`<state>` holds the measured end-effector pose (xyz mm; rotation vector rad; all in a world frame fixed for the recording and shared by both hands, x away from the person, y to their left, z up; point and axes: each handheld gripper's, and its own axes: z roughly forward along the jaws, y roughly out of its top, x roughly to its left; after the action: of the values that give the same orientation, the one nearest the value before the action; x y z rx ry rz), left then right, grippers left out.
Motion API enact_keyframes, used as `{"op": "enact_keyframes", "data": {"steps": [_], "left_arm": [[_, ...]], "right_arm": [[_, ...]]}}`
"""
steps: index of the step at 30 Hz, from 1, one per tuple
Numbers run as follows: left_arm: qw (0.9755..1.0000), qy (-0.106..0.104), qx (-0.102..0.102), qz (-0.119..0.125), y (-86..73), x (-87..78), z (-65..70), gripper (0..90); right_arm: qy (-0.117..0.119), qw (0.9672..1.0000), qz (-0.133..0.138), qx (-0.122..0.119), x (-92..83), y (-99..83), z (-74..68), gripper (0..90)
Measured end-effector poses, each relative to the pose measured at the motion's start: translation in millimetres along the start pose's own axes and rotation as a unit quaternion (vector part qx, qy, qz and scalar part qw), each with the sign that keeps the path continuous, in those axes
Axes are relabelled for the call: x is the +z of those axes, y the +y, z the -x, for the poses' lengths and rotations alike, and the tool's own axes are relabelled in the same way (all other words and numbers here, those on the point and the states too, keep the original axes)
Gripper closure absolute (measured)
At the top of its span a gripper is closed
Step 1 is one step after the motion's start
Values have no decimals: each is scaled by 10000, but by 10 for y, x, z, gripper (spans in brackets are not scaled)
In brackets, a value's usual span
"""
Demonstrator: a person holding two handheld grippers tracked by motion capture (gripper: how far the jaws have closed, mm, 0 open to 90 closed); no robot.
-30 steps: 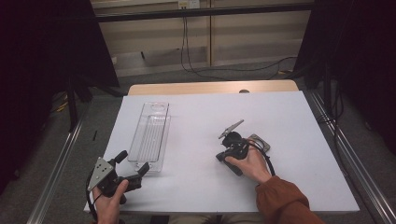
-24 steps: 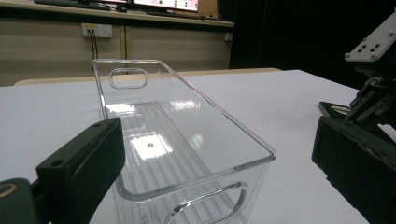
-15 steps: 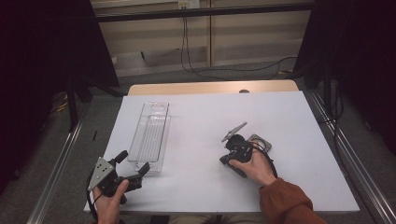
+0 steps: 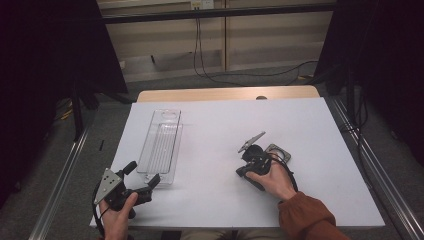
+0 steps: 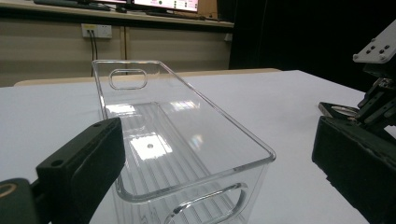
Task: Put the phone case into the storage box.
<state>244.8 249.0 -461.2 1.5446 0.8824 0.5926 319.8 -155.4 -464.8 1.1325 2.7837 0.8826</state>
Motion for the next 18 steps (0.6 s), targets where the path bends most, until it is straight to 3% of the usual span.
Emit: {"op": "enact_keyframes", "data": {"steps": [18], "left_arm": [[10000,-32,17,-34,1,4,1,28]], "right_arm": [[-9,10000,-14,50,-157,-221,-55,900]]}}
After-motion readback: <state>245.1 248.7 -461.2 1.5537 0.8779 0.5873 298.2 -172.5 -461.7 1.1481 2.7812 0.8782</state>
